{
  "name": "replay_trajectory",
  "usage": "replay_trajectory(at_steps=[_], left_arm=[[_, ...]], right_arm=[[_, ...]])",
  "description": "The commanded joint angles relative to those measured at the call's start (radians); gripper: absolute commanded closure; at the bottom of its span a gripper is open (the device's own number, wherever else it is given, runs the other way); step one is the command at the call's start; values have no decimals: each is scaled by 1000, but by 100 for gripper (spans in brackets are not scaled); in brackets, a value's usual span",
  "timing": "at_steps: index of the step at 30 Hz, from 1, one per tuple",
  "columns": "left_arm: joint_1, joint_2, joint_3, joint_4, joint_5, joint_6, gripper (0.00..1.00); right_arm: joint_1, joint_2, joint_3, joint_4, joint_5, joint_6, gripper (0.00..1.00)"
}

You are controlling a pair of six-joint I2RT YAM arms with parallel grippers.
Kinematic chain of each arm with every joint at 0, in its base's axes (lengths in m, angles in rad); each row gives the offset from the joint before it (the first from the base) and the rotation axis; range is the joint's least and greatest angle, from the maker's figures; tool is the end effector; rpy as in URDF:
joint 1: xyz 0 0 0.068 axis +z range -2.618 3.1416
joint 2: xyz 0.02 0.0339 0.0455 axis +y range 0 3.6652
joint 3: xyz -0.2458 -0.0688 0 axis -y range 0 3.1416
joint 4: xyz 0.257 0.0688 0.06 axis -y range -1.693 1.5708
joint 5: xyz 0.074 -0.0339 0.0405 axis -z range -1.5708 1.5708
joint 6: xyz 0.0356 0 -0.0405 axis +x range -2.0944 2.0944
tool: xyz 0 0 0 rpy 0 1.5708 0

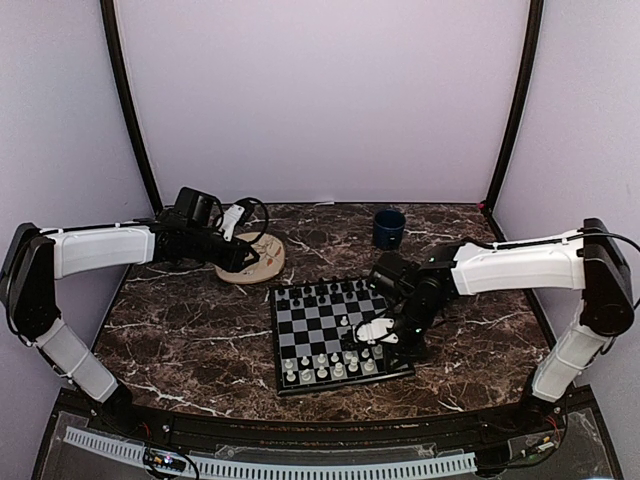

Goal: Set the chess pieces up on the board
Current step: Place the knight at g2.

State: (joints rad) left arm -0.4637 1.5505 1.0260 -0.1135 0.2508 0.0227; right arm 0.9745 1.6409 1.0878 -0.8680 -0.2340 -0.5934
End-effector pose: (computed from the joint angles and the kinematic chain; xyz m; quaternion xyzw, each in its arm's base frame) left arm 0.3133 -0.1665 0.2179 0.2680 0.8466 -0.2066 0.4109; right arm 0.1637 0.2559 0.1673 -0.7055 0.6952 0.1284 0.0509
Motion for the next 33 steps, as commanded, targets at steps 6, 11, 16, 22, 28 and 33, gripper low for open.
replay_trajectory(at_steps=[6, 11, 16, 22, 28, 33], left_arm=[[-1, -21, 24, -12, 15, 10, 65], [-2, -21, 23, -11, 18, 10, 65], [-1, -21, 24, -11, 22, 8, 65], [-1, -19, 26, -13, 22, 8, 65], [-2, -18, 25, -13, 24, 8, 65], [-3, -19, 26, -14, 27, 7, 65]], right_arm=[[9, 37, -5, 66, 34, 16, 81], [9, 54, -11, 84, 48, 19, 80], [10, 65, -17, 97, 60, 26, 79], [9, 63, -17, 94, 63, 26, 73], [9, 49, -11, 80, 63, 23, 70], [9, 5, 40, 22, 62, 6, 68]])
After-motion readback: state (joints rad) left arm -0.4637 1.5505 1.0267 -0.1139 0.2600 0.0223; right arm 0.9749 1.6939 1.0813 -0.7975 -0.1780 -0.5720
